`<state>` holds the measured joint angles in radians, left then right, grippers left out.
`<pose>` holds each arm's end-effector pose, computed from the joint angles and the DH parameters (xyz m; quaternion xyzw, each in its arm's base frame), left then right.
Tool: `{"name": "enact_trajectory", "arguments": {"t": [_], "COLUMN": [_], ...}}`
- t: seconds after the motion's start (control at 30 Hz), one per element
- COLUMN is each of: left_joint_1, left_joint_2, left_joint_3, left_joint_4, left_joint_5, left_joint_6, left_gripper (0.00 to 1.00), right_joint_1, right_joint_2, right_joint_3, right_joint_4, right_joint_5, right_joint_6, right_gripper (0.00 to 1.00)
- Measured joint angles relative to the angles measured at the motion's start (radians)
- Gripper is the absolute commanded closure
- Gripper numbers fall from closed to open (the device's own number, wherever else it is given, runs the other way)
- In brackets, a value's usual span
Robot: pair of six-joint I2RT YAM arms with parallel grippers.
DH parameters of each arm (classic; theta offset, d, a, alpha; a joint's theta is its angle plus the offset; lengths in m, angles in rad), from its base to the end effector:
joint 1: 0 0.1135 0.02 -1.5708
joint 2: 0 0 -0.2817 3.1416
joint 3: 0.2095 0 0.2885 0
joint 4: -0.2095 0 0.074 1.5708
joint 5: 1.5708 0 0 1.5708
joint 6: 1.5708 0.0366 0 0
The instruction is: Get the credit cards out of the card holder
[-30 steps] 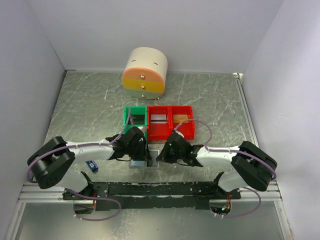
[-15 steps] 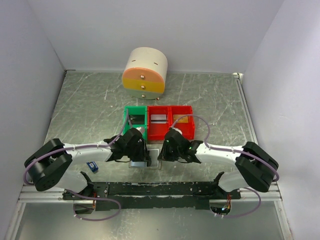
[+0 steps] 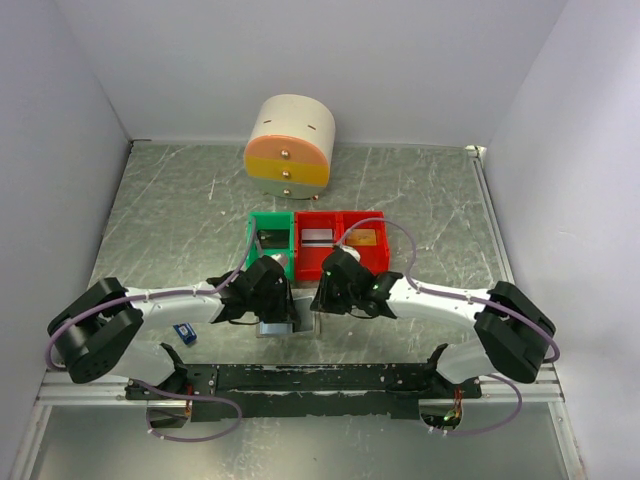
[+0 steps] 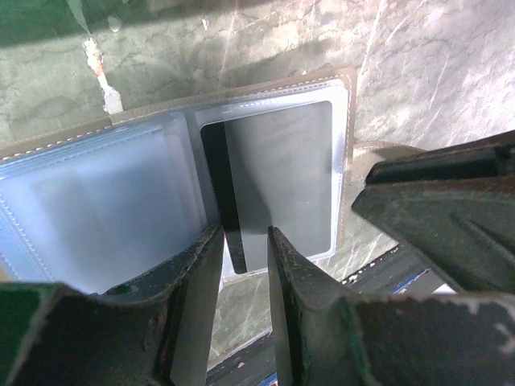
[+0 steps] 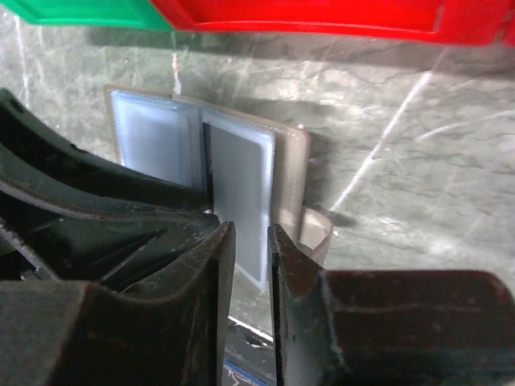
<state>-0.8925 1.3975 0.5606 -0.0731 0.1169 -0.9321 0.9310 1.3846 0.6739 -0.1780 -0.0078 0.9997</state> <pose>0.1678 -0.2150 0.1345 0.0003 0.9445 -0.2900 0.1545 0.1733 0.2333 0.1659 0.0311 0.9419 0.2771 0.1873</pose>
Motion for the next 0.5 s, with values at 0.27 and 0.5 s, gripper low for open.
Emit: {"name": "enact_trajectory", "arguments": {"t": [0.27, 0.5], "left_joint_1": [0.0, 0.0], "left_joint_2": [-0.005, -0.008], "left_joint_3": [0.0, 0.0], "left_joint_4": [-0.009, -0.01], "left_joint_5": [-0.002, -0.001], "left_joint_6": [0.0, 0.0], "left_gripper": [0.59, 0.59], "right_joint_1": [0.0, 0.012], "right_joint_2": [-0.076, 0.0], "right_joint_3": [0.019, 0.053], "right_joint_4": [-0.079, -0.011], "right_joint_5": [0.049, -0.044], "right_joint_6": [-0.016, -0.05], "right_gripper": [0.84, 0.88]}}
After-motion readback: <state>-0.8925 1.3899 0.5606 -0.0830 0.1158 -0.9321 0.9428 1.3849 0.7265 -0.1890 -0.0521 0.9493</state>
